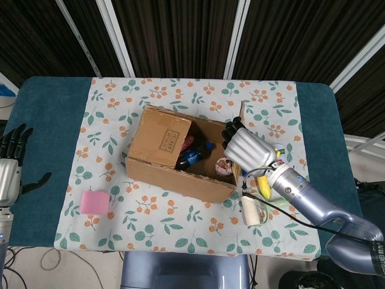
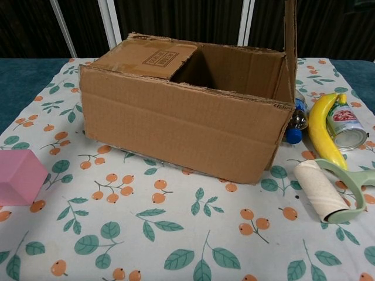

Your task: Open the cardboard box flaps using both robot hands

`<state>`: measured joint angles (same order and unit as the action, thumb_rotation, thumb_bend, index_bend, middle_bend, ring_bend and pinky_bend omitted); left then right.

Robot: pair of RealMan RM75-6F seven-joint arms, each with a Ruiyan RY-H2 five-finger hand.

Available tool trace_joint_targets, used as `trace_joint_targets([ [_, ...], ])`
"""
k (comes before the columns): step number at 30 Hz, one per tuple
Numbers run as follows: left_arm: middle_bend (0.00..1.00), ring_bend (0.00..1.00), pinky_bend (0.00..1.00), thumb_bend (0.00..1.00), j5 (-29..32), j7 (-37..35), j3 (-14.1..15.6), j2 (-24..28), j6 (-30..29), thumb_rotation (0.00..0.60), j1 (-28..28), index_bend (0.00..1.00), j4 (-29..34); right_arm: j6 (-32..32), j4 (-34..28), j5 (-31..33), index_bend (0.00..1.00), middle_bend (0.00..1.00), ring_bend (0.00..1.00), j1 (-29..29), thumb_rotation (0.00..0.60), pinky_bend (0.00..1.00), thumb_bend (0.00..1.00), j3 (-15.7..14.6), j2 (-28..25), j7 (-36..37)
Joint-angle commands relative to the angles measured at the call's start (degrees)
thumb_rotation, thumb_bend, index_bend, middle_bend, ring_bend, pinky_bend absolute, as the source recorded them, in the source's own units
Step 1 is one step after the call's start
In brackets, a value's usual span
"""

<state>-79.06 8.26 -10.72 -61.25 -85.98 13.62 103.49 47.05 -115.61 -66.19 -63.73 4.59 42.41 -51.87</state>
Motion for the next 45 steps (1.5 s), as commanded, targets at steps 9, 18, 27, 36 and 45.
trace_joint_targets([
  [9,0.00,0.00,0.09,0.13,0.0,0.1,-0.2,0.0,-0.2,0.600,-0.1,0.00,0.0,-1.0,0.4,-0.2,0.40,0.27,0.23,1.2,0.600,0.28,0.99,0.6,-1.4,0.3],
  [18,0.00,0.00,0.09,0.13,-0.2,0.2,-0.3,0.1,-0.3,0.600,-0.2,0.00,0.2,-0.8,-0.2,-0.4,0.39,0.27,0.22,2.9,0.600,0.28,0.96,1.1,-4.4,1.2],
  [27,0.00,0.00,0.09,0.13,-0.8,0.4,-0.2,0.1,-0.5,0.600,-0.3,0.00,0.5,-0.1,-0.7,-1.4,0.37,0.27,0.22,5.9,0.600,0.28,0.95,0.3,-5.9,1.5],
  [36,0.00,0.00,0.09,0.13,-0.8,0.7,-0.1,0.0,-0.4,0.600,-0.3,0.00,0.3,1.2,0.7,-2.5,0.34,0.24,0.19,9.9,0.600,0.27,0.89,-0.6,-8.1,2.3],
  [45,0.00,0.00,0.09,0.13,-0.7,1.1,0.1,0.0,0.1,0.600,-0.2,0.00,0.1,2.7,2.7,-1.7,0.31,0.22,0.18,14.6,0.600,0.26,0.81,-2.1,-9.0,3.0],
])
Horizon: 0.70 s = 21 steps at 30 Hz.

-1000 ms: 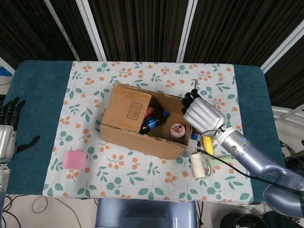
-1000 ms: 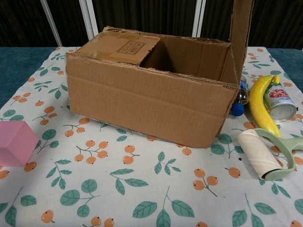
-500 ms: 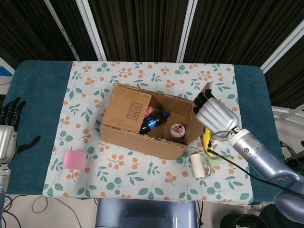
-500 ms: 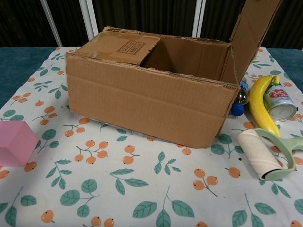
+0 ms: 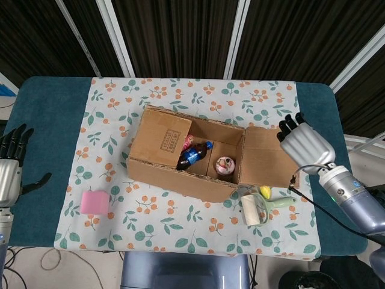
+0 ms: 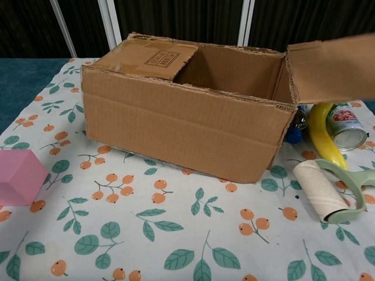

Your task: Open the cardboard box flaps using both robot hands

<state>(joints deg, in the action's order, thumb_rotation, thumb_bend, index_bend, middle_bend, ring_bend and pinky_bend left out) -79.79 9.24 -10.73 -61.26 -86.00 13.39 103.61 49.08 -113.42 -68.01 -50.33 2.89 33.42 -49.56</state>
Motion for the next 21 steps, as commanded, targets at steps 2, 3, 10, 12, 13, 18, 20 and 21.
trace_joint_targets([
  [2,0.00,0.00,0.09,0.13,0.1,0.4,0.1,-0.1,0.3,0.600,0.1,0.00,0.0,1.5,0.9,-0.1,0.31,0.22,0.18,2.4,0.600,0.25,0.77,-0.5,0.4,1.5],
  [3,0.00,0.00,0.09,0.13,0.2,0.5,0.2,-0.1,0.4,0.600,0.1,0.00,0.0,2.3,1.1,0.0,0.31,0.22,0.18,3.2,0.600,0.25,0.75,-0.5,0.8,2.2],
  [10,0.00,0.00,0.09,0.13,0.7,1.1,0.0,-0.4,1.2,0.600,0.6,0.00,0.0,13.6,0.8,3.1,0.17,0.14,0.17,9.9,0.600,0.25,0.52,2.0,6.5,11.5],
  [12,0.00,0.00,0.09,0.13,0.9,1.5,-0.1,-0.3,1.8,0.600,1.0,0.00,0.0,17.8,0.4,4.2,0.11,0.11,0.15,12.3,0.600,0.25,0.41,2.7,8.7,14.2],
  [13,0.00,0.00,0.09,0.13,1.0,1.7,-0.3,-0.3,2.1,0.600,1.3,0.00,0.1,20.0,0.2,4.4,0.07,0.09,0.13,13.6,0.600,0.24,0.37,3.0,10.1,15.6],
  [18,0.00,0.00,0.09,0.13,1.6,2.7,-1.1,0.2,4.6,0.600,3.1,0.00,0.5,30.0,-0.5,3.8,0.00,0.00,0.07,20.8,0.600,0.23,0.29,3.0,16.5,23.5],
  [20,0.00,0.00,0.09,0.13,1.8,3.1,-1.5,0.6,6.2,0.600,4.3,0.00,0.8,33.7,0.5,1.7,0.00,0.00,0.06,23.8,0.600,0.23,0.28,2.2,18.9,26.0],
  [21,0.00,0.00,0.09,0.13,1.9,3.3,-1.6,0.7,7.1,0.600,4.9,0.00,1.0,35.5,1.2,0.6,0.00,0.00,0.06,25.4,0.600,0.23,0.28,1.7,20.2,27.4],
])
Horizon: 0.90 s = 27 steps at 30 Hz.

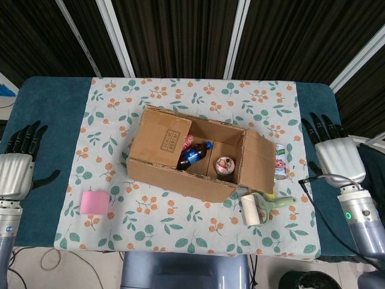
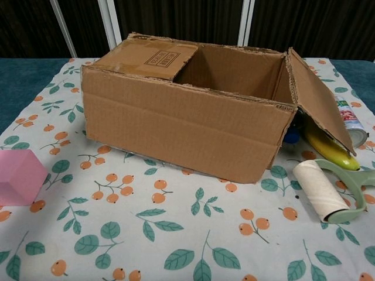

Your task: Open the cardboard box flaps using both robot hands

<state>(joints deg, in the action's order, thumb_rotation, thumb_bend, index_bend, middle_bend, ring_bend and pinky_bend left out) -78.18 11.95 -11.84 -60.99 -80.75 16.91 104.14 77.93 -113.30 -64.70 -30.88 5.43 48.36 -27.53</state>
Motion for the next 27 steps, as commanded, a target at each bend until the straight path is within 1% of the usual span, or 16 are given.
trace_joint_targets([
  [1,0.00,0.00,0.09,0.13,0.3,0.8,-0.7,0.6,2.9,0.600,2.2,0.00,0.7,8.2,2.0,-3.8,0.00,0.00,0.06,7.4,0.600,0.23,0.28,-1.3,6.5,6.6],
  [6,0.00,0.00,0.09,0.13,0.5,2.8,-1.6,1.1,8.1,0.600,6.3,0.00,1.6,13.5,7.5,-8.1,0.00,0.00,0.06,13.3,0.600,0.23,0.28,-3.6,11.5,13.0],
  [8,0.00,0.00,0.09,0.16,0.9,3.4,-2.2,1.3,11.0,0.600,8.6,0.00,2.2,14.9,10.4,-9.7,0.00,0.00,0.06,15.2,0.600,0.23,0.28,-4.2,13.3,15.7],
  [10,0.00,0.00,0.09,0.23,2.2,4.0,-2.8,1.9,14.7,0.600,11.0,0.00,3.4,15.9,13.5,-11.0,0.00,0.00,0.06,16.7,0.600,0.23,0.28,-4.5,15.0,18.4],
  [12,0.00,0.00,0.09,0.31,3.6,4.6,-3.6,2.7,18.8,0.600,13.7,0.00,4.6,16.3,15.8,-11.5,0.00,0.00,0.06,17.6,0.600,0.23,0.28,-4.4,16.3,20.4],
  [15,0.00,0.00,0.11,0.46,5.3,7.0,-5.1,4.2,25.8,0.600,19.1,0.01,5.5,16.9,19.2,-12.4,0.00,0.00,0.06,18.7,0.600,0.23,0.28,-4.0,18.6,23.2],
  [16,0.00,0.00,0.12,0.49,5.7,8.1,-5.6,4.6,28.1,0.600,21.2,0.01,5.3,17.0,20.3,-12.7,0.00,0.00,0.06,19.0,0.600,0.23,0.28,-3.9,19.3,24.1],
  [18,0.01,0.00,0.14,0.57,6.0,10.0,-6.6,5.0,33.1,0.600,25.7,0.03,4.4,16.8,21.9,-13.2,0.00,0.00,0.06,19.3,0.600,0.23,0.28,-3.4,20.1,25.5],
  [20,0.03,0.00,0.16,0.63,6.0,11.2,-7.7,4.6,38.2,0.600,30.6,0.04,2.7,16.9,23.0,-13.6,0.00,0.00,0.06,19.5,0.600,0.23,0.28,-2.6,20.5,27.0],
  [22,0.05,0.02,0.18,0.69,6.5,11.7,-8.3,3.8,42.2,0.600,34.5,0.05,0.9,17.1,23.7,-13.9,0.00,0.00,0.06,19.7,0.600,0.23,0.28,-2.0,20.9,28.3],
  [27,0.10,0.07,0.24,0.75,8.1,10.9,-9.2,0.4,53.9,0.600,45.2,0.08,-5.7,16.1,25.0,-13.8,0.00,0.00,0.06,20.4,0.600,0.23,0.28,-1.2,21.2,30.8],
])
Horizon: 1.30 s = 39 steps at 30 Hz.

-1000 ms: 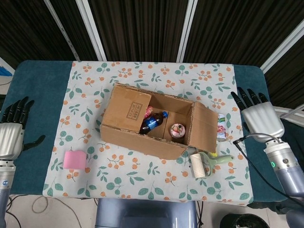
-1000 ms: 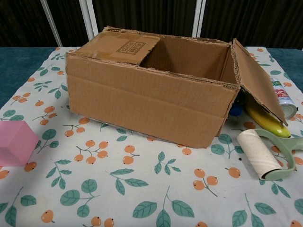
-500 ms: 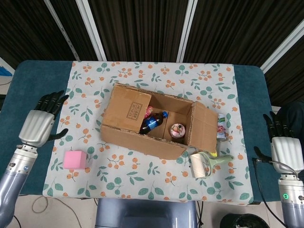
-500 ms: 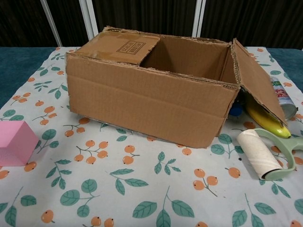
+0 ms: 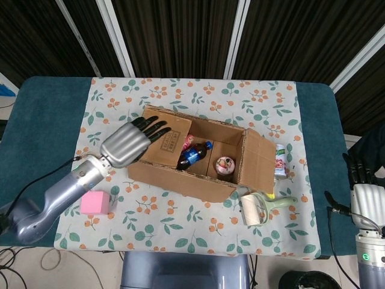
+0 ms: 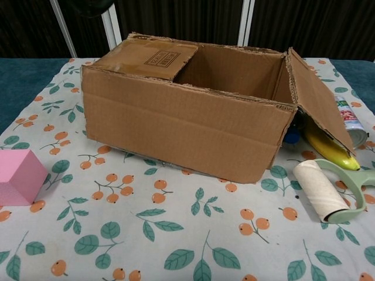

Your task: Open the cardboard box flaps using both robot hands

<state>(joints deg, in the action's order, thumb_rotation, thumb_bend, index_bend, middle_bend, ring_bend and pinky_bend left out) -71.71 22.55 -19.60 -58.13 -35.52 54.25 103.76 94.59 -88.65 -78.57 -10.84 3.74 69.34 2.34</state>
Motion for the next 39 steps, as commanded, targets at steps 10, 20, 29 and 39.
trace_joint_targets([
  [10,0.21,0.16,0.29,0.84,0.2,-1.7,1.2,-10.7,22.1,0.600,22.8,0.19,-18.2,-2.4,0.6,-0.1,0.00,0.00,0.05,1.3,0.600,0.23,0.28,1.8,-0.2,2.7],
  [20,0.29,0.22,0.31,0.89,-2.9,-3.2,5.1,-17.2,24.3,0.600,28.6,0.25,-23.8,-4.0,0.4,-0.3,0.00,0.00,0.05,1.8,0.600,0.23,0.28,2.7,-0.2,2.7],
  [29,0.40,0.31,0.37,0.92,-5.4,-5.2,8.0,-18.3,23.9,0.600,29.9,0.35,-24.9,-4.6,0.4,-0.6,0.00,0.00,0.05,2.3,0.600,0.23,0.28,3.6,-0.2,3.2],
  [39,0.46,0.36,0.40,0.93,-6.3,-7.3,10.5,-16.8,23.0,0.600,29.7,0.40,-24.2,-4.9,0.3,-1.2,0.00,0.00,0.05,2.7,0.600,0.23,0.28,4.2,-0.1,2.8],
])
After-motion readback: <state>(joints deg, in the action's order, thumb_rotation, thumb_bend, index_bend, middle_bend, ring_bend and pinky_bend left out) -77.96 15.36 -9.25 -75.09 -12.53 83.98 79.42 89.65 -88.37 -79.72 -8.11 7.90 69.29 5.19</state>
